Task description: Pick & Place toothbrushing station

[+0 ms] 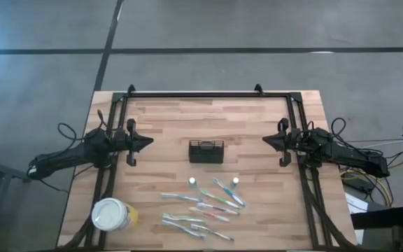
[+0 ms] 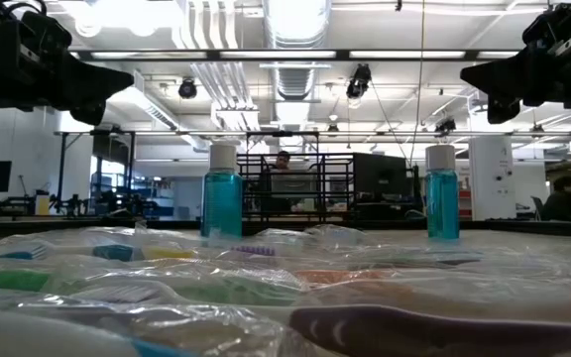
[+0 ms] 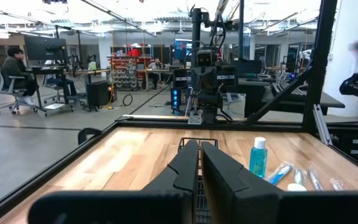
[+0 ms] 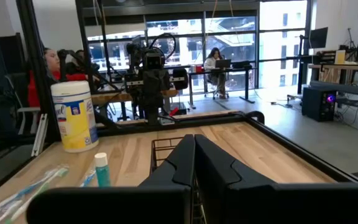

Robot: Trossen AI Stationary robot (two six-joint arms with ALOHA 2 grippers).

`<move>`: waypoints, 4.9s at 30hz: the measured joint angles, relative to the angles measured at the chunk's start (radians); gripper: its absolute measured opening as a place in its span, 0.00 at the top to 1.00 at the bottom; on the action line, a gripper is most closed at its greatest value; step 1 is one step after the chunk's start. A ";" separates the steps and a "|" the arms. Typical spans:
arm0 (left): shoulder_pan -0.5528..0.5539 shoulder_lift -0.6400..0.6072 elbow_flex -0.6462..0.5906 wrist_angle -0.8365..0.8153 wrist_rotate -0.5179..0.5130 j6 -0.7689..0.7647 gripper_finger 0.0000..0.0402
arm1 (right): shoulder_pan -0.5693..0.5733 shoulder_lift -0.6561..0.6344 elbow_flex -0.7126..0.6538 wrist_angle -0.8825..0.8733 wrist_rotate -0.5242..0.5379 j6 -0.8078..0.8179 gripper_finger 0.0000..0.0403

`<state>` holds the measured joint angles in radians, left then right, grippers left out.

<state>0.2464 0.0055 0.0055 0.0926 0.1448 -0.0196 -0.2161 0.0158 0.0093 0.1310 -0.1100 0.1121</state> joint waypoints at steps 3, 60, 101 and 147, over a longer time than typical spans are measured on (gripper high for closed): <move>0.000 0.000 0.000 0.000 0.000 0.000 0.94 | 0.000 0.000 0.000 0.000 0.000 0.000 0.98; 0.000 0.010 0.000 0.036 -0.146 -0.111 0.94 | 0.000 0.000 0.000 -0.002 0.000 0.038 0.98; 0.000 0.010 0.000 0.067 -0.079 -0.018 0.94 | 0.000 0.430 0.386 -0.164 0.043 0.065 0.98; -0.001 0.010 0.000 0.019 -0.086 -0.014 0.94 | 0.416 1.621 1.344 -1.151 0.112 0.247 0.53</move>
<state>0.2459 0.0158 0.0059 0.1116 0.0584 -0.0335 0.2000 1.6364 1.3537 -1.0203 0.0016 0.3590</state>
